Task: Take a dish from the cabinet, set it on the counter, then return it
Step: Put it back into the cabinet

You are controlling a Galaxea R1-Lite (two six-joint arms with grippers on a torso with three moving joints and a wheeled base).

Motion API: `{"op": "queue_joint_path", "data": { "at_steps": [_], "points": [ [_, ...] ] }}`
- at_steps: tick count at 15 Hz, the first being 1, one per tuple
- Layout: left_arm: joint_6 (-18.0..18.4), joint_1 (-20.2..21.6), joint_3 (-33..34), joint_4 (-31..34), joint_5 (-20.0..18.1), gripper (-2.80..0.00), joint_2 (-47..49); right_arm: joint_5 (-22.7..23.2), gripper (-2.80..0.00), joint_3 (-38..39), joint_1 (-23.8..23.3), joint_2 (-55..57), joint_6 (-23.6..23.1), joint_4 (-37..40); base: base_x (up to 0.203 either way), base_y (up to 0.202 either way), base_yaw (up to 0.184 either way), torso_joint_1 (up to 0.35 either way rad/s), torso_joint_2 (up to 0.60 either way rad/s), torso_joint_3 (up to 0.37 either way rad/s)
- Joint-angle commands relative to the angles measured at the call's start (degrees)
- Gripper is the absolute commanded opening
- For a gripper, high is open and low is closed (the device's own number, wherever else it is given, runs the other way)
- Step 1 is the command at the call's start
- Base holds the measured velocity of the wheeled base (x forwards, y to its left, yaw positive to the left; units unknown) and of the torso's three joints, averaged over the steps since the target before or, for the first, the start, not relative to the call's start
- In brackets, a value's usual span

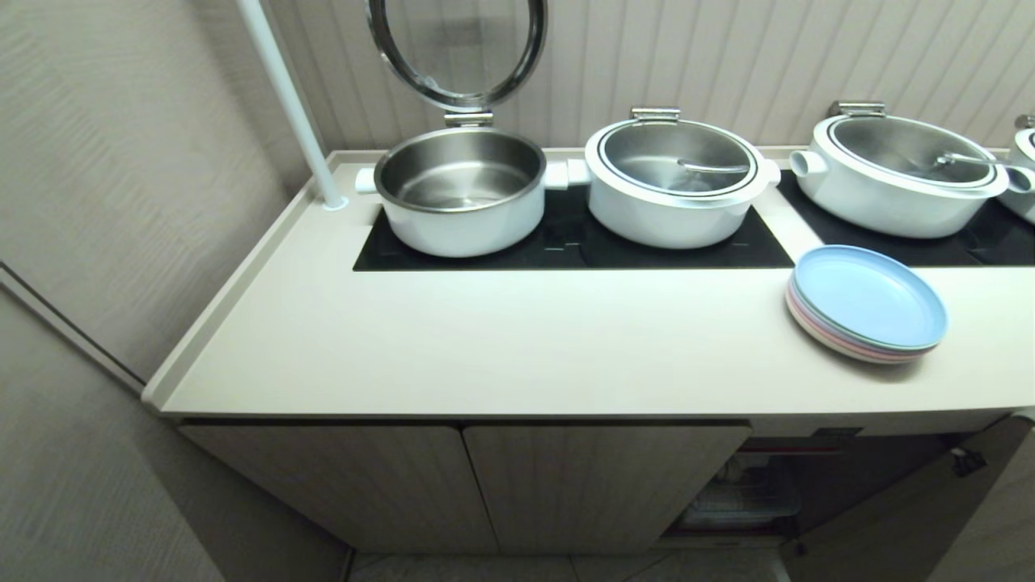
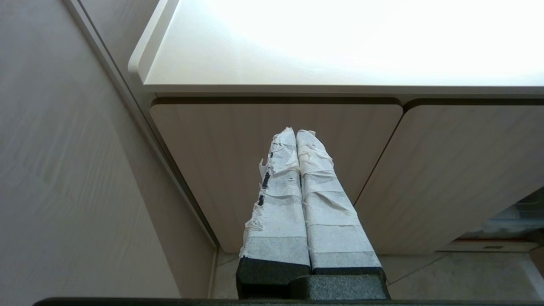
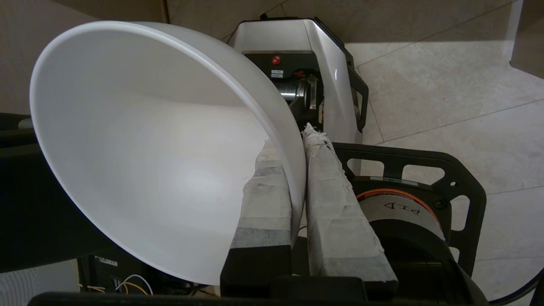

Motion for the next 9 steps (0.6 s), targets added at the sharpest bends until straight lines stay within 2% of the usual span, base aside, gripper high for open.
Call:
{"op": "queue_joint_path", "data": {
  "at_steps": [1,9],
  "points": [
    [0.0,0.0,0.0,0.0,0.0,-2.80,0.0,0.1,-2.80,-0.3,0.1,1.5,0.1,0.1,0.000,0.000,0.000,0.000,0.00,0.000],
    [0.0,0.0,0.0,0.0,0.0,-2.80,0.0,0.0,-2.80,-0.9,0.7,1.9,0.1,0.1,0.000,0.000,0.000,0.000,0.00,0.000]
  ]
}}
